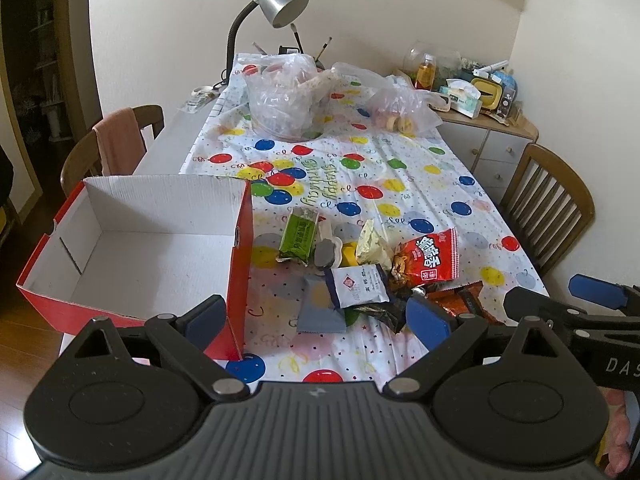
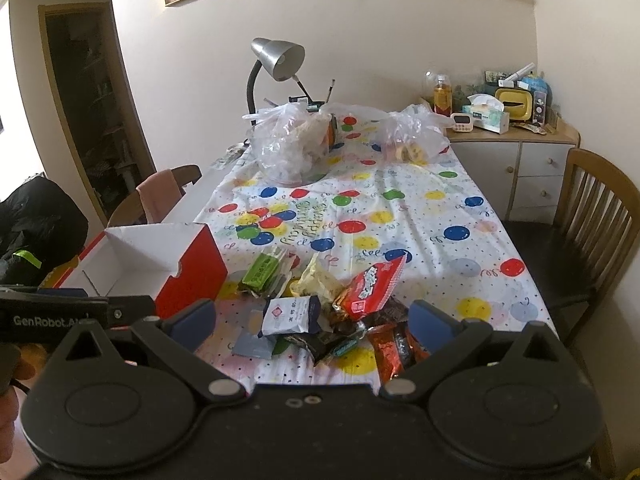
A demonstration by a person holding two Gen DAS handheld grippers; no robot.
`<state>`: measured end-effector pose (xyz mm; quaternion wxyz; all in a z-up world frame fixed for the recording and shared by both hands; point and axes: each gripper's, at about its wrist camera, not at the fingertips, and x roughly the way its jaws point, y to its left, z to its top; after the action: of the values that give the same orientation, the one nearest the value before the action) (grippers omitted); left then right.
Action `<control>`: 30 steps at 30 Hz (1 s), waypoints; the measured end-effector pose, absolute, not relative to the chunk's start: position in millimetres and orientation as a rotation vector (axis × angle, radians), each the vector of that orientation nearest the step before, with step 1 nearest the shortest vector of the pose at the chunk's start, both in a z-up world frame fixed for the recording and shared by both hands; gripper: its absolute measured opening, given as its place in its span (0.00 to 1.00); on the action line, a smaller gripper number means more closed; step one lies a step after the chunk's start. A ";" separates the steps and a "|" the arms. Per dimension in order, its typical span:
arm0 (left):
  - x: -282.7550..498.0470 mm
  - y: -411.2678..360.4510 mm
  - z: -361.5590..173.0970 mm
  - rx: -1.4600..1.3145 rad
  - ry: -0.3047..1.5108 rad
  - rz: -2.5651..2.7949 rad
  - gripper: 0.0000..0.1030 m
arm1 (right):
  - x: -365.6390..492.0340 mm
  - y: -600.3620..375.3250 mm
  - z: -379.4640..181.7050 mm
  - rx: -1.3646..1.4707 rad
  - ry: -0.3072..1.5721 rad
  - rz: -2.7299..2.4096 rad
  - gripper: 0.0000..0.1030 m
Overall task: Organize snacks
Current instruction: 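Move both tools over the snack pile on the tablecloth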
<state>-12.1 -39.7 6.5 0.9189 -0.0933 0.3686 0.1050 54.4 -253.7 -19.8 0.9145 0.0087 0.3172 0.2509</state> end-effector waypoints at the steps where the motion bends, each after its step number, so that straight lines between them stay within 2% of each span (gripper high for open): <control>1: -12.0 -40.5 6.9 -0.190 0.758 0.216 0.94 | 54.3 -254.1 -19.9 0.018 0.653 0.516 1.00; 30: -11.0 -53.7 8.5 -0.187 0.758 0.202 0.94 | 54.8 -255.5 -20.0 0.017 0.650 0.524 0.99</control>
<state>-11.0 -53.7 8.5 0.9197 -0.0911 0.3689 0.0985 54.8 -255.5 -20.0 0.9141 0.0084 0.3154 0.2546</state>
